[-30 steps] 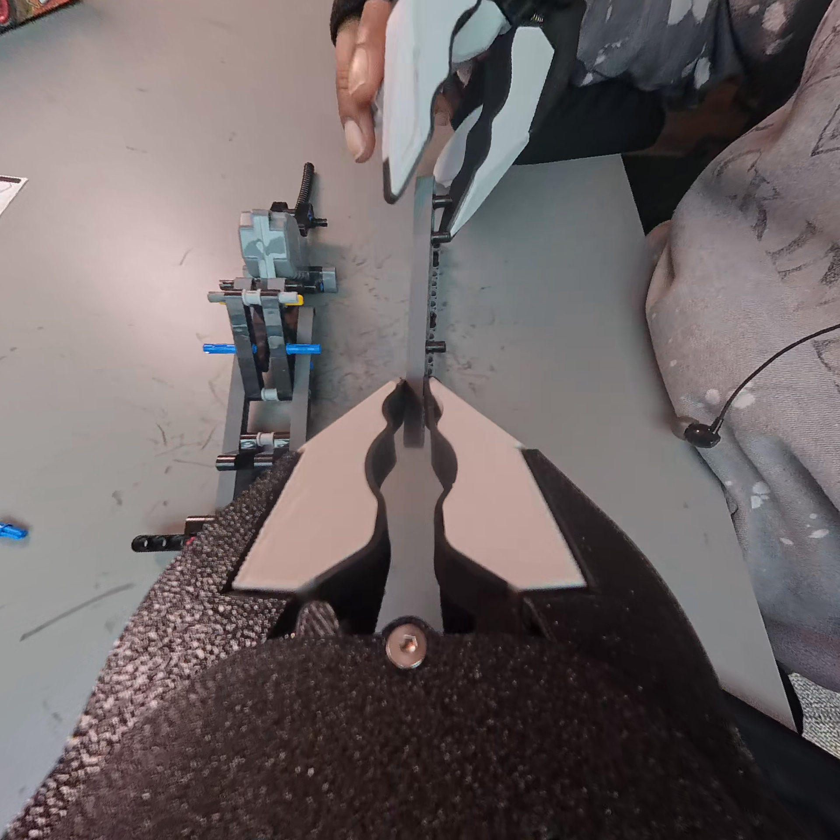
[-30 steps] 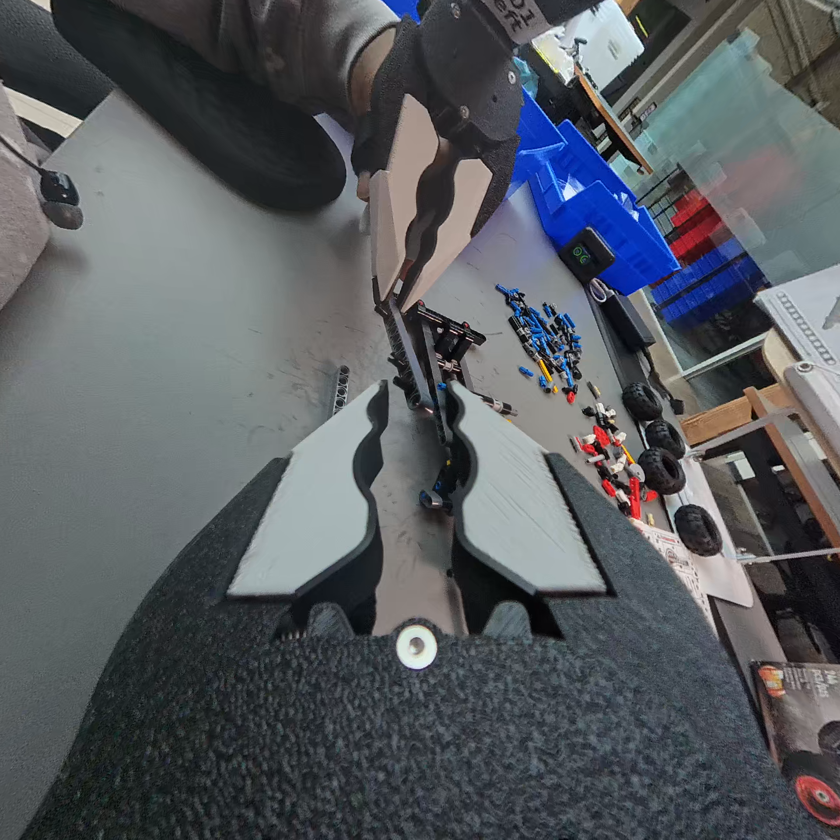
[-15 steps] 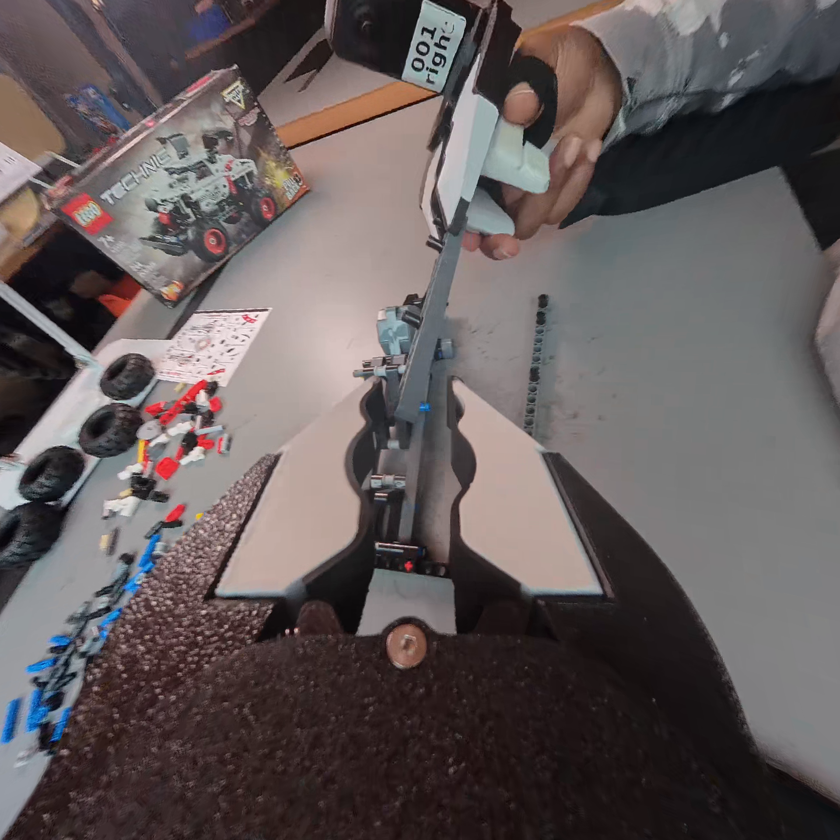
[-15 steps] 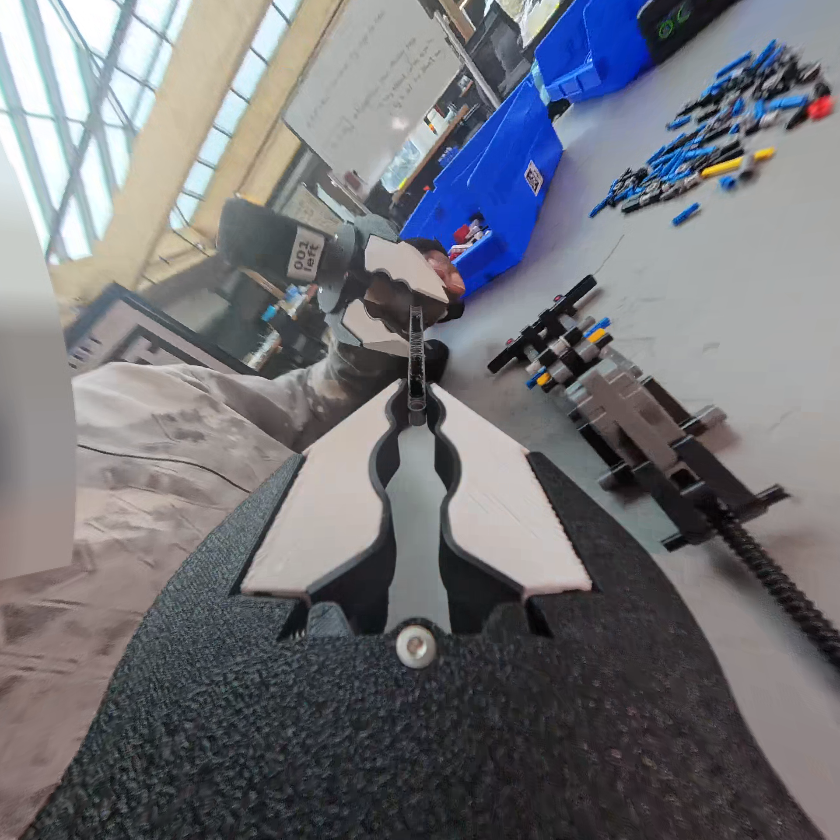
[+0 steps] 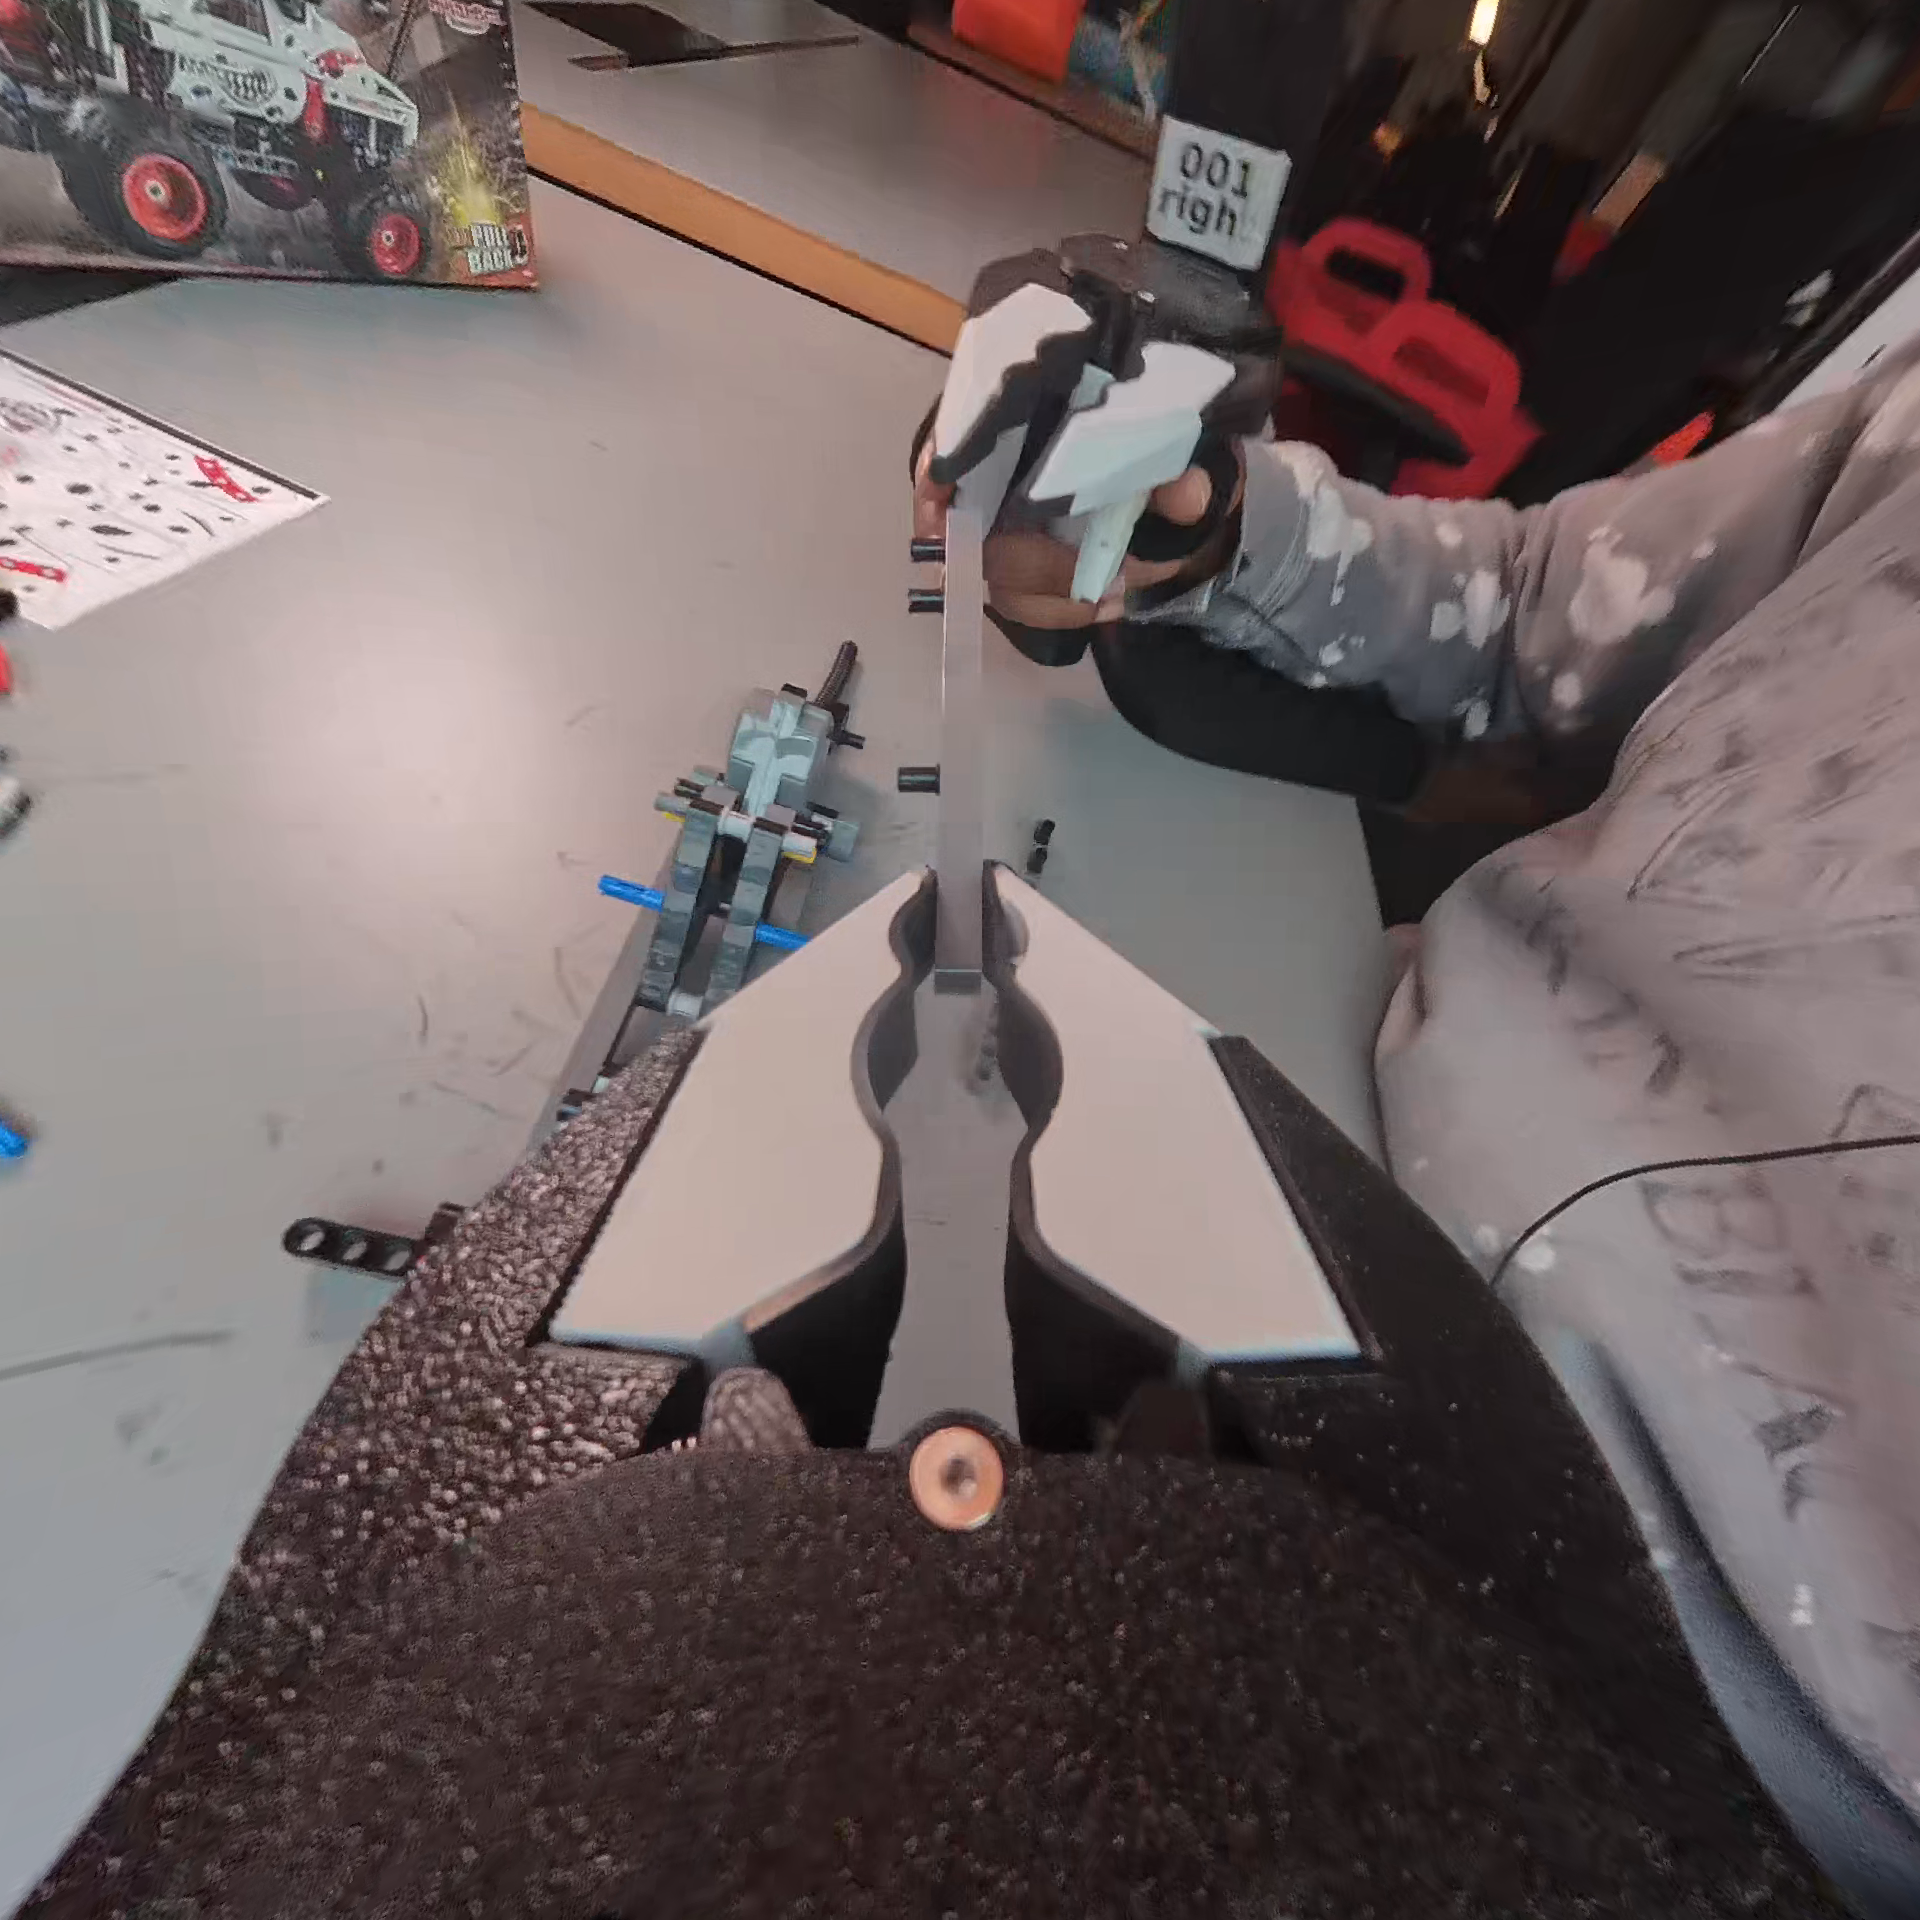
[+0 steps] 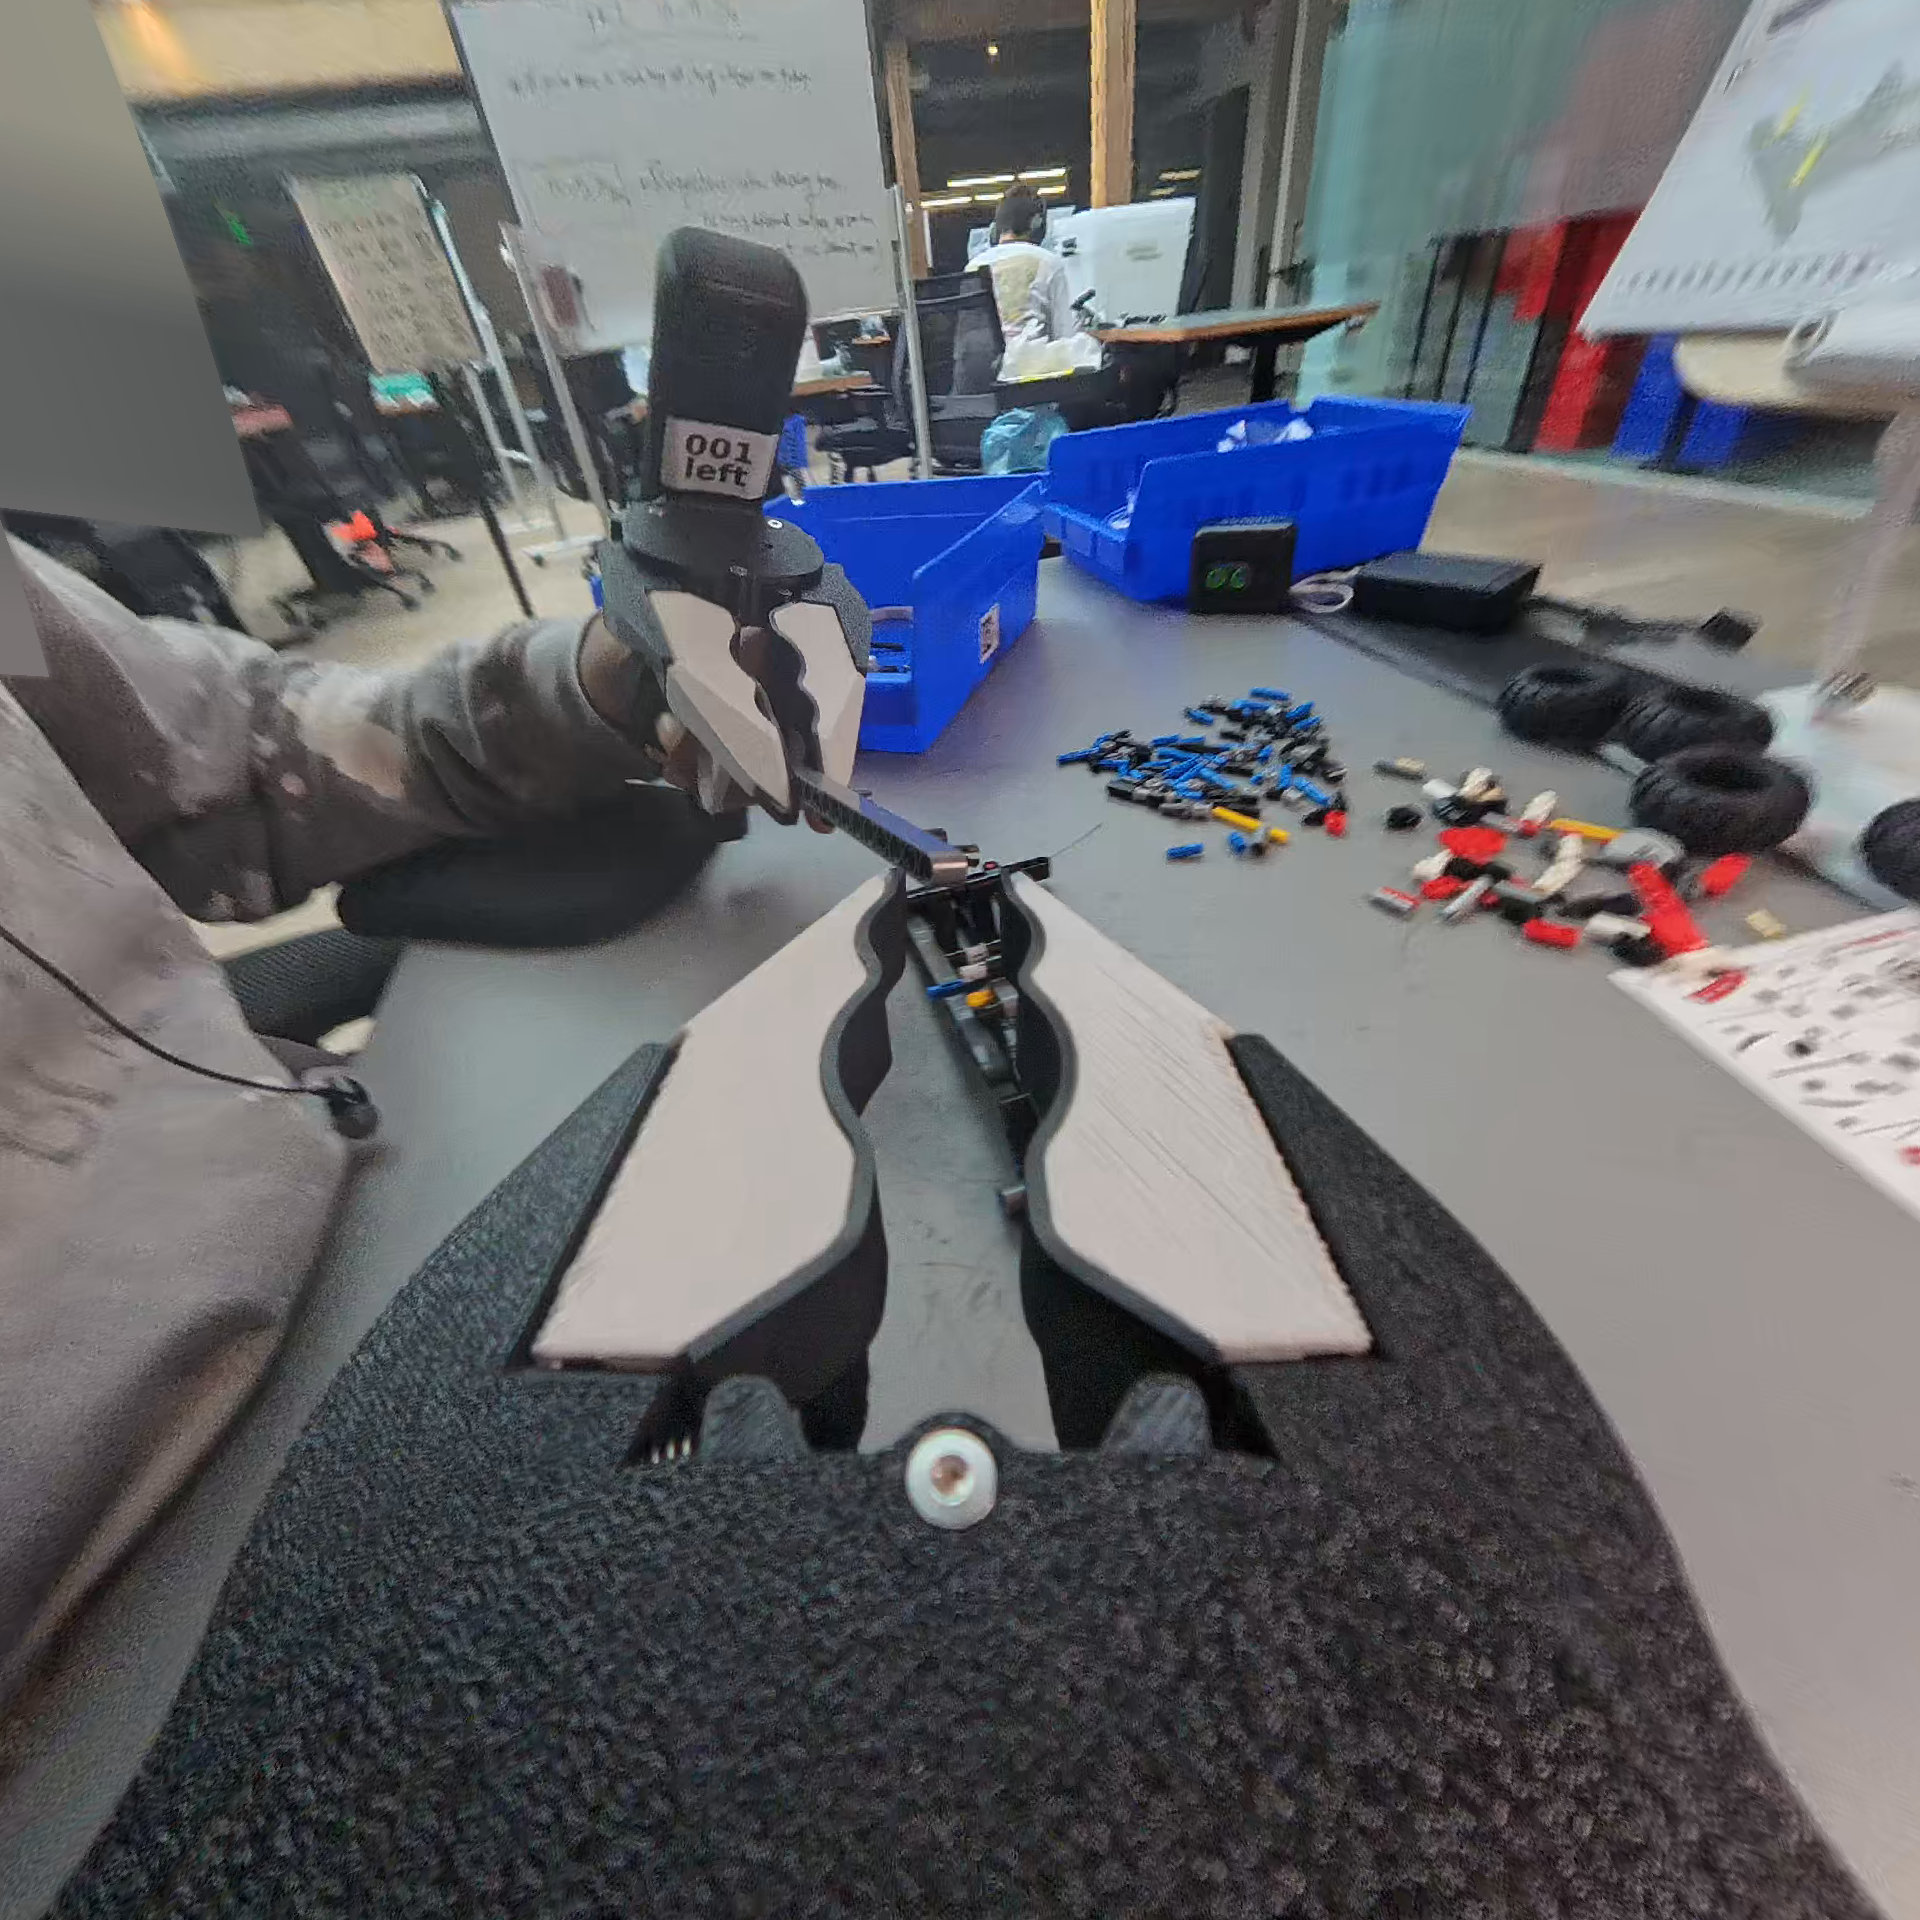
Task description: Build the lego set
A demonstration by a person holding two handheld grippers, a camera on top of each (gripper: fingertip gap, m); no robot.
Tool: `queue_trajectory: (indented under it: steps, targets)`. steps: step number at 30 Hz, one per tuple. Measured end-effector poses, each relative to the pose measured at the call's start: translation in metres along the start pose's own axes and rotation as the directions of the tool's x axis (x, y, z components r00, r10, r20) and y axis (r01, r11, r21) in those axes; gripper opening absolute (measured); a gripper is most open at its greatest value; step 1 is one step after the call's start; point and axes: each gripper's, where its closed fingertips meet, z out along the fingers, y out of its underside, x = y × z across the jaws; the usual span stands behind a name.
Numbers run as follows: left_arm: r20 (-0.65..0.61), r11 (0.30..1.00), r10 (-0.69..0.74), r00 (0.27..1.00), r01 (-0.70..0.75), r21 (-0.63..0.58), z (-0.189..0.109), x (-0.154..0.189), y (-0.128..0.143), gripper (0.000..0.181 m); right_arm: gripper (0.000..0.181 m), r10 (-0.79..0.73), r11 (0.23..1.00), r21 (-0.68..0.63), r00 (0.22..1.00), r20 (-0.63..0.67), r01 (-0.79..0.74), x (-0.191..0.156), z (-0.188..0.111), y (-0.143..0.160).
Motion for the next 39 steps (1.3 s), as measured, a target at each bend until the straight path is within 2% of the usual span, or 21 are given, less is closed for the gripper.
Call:
queue_trajectory:
  steps: [3,6,13,21,39]
  targets:
    - [-0.06,0.989,-0.144,0.988,0.146,0.033,-0.001,-0.002,-0.003,0.009,0.005,-0.252,0.968,-0.009,0.964,-0.089,0.252,-0.006,-0.002,-0.003]
    - [-0.092,0.975,-0.215,0.972,0.219,0.035,0.0,-0.003,-0.001,0.009,0.0,-0.313,0.949,-0.012,0.941,-0.127,0.314,-0.011,0.004,-0.006]
    - [-0.146,0.958,-0.271,0.951,0.281,0.05,0.0,0.002,-0.005,0.009,0.0,-0.267,0.964,-0.04,0.947,-0.18,0.265,0.0,0.009,-0.002]
    - [-0.138,0.95,-0.299,0.944,0.308,0.046,0.002,-0.003,-0.002,0.009,0.0,-0.273,0.961,-0.016,0.947,-0.167,0.275,-0.007,0.008,-0.008]
    - [-0.142,0.953,-0.294,0.945,0.302,0.037,0.006,0.001,0.0,0.009,0.0,-0.28,0.96,-0.069,0.946,-0.165,0.272,-0.008,0.016,0.004]
